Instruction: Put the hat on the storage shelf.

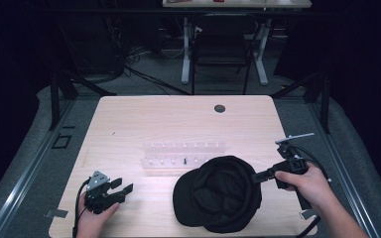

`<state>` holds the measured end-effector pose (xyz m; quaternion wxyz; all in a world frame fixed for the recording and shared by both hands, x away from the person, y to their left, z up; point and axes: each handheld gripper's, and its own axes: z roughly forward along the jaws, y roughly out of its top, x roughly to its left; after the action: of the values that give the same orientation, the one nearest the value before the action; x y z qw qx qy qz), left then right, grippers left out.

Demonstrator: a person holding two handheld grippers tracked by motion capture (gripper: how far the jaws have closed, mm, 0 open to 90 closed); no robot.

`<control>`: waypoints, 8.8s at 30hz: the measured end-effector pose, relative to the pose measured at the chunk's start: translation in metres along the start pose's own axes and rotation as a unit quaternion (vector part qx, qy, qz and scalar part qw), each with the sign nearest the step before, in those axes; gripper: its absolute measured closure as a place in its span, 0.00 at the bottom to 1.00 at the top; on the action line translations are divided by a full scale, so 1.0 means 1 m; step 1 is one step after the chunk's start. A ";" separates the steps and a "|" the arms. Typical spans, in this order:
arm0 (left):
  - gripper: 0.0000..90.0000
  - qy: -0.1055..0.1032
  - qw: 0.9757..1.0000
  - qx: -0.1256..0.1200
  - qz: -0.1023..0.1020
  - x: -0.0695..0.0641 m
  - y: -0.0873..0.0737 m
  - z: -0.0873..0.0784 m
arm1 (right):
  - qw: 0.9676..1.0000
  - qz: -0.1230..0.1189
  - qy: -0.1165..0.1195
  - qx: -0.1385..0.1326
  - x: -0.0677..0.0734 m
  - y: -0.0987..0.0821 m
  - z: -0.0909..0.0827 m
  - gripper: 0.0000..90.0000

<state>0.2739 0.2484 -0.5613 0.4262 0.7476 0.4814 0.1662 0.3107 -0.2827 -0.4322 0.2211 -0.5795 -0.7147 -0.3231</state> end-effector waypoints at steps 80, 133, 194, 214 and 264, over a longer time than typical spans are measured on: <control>0.51 -0.003 1.000 0.001 0.001 -0.001 0.000 0.001 | 0.981 -0.049 0.124 -0.142 0.081 0.031 -0.068 0.99; 0.50 -0.005 1.000 -0.002 0.001 0.002 0.001 0.001 | 0.978 -0.053 0.126 -0.157 0.123 0.101 -0.027 0.99; 0.53 -0.039 0.998 -0.025 0.037 -0.026 0.025 0.001 | 0.974 -0.033 0.147 -0.170 0.120 0.126 0.012 0.98; 0.61 -0.078 0.992 -0.042 0.085 -0.071 0.072 0.019 | 0.972 -0.019 0.163 -0.171 0.120 0.127 0.019 0.98; 0.92 -0.087 0.981 -0.027 0.170 -0.126 0.100 0.050 | 0.973 -0.041 0.150 -0.173 0.129 0.124 0.018 0.94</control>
<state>0.3044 0.0989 -0.4906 0.4522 0.8185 0.3033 0.1834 0.4027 -0.1665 -0.3306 0.2088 -0.5244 -0.6296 -0.5338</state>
